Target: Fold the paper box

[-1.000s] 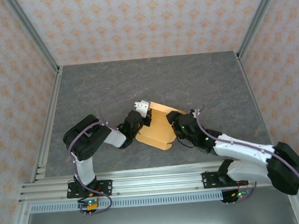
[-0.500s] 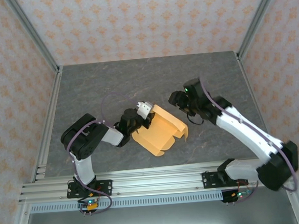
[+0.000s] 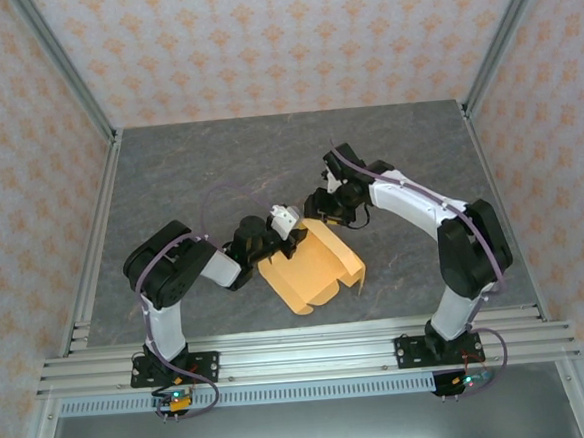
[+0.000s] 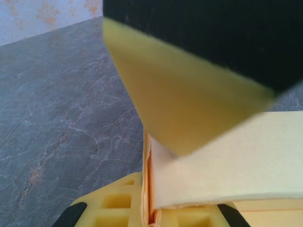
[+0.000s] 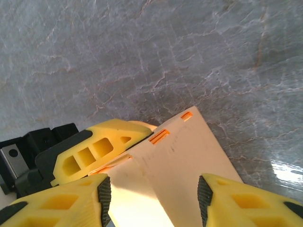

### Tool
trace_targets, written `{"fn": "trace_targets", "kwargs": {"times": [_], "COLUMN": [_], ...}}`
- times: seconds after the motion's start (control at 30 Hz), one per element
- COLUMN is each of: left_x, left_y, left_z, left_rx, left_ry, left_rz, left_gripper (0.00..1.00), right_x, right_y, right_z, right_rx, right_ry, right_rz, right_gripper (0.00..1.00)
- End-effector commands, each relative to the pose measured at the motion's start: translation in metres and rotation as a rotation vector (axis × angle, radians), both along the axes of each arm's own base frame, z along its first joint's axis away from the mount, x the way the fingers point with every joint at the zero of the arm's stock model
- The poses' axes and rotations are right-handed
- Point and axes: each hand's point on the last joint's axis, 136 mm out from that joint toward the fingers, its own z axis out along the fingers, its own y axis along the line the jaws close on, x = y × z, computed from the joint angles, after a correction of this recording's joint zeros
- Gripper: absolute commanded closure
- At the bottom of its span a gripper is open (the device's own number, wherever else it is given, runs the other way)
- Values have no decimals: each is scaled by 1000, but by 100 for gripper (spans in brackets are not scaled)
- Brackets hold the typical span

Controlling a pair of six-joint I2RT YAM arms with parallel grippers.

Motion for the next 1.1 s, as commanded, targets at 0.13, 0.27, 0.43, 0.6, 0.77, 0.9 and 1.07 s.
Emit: {"fn": "trace_targets", "kwargs": {"times": [0.13,0.27,0.43,0.6,0.77,0.9,1.07], "left_x": [-10,-13,-19,-17,-5,-2,0], "left_y": [0,0,-2,-2,-3,-3,-8], "left_z": [-30,-35,-45,-46,-43,-43,-48], "left_rx": [60,73,90,93,70,61,114], "left_ry": [38,33,37,31,19,8,-14], "left_rz": [-2,13,6,18,66,103,142], "left_gripper": [88,85,79,79,88,91,95], "right_x": [-4,-3,-4,-7,-9,-9,-12], "right_y": [6,3,4,4,5,6,8], "right_z": [-13,-22,-21,-18,-17,-17,-19], "right_rx": [44,36,57,74,95,119,151], "right_ry": [20,30,21,14,20,14,7], "right_rz": [41,19,8,10,-2,-30,-68], "right_gripper": [57,60,61,61,61,61,63]}}
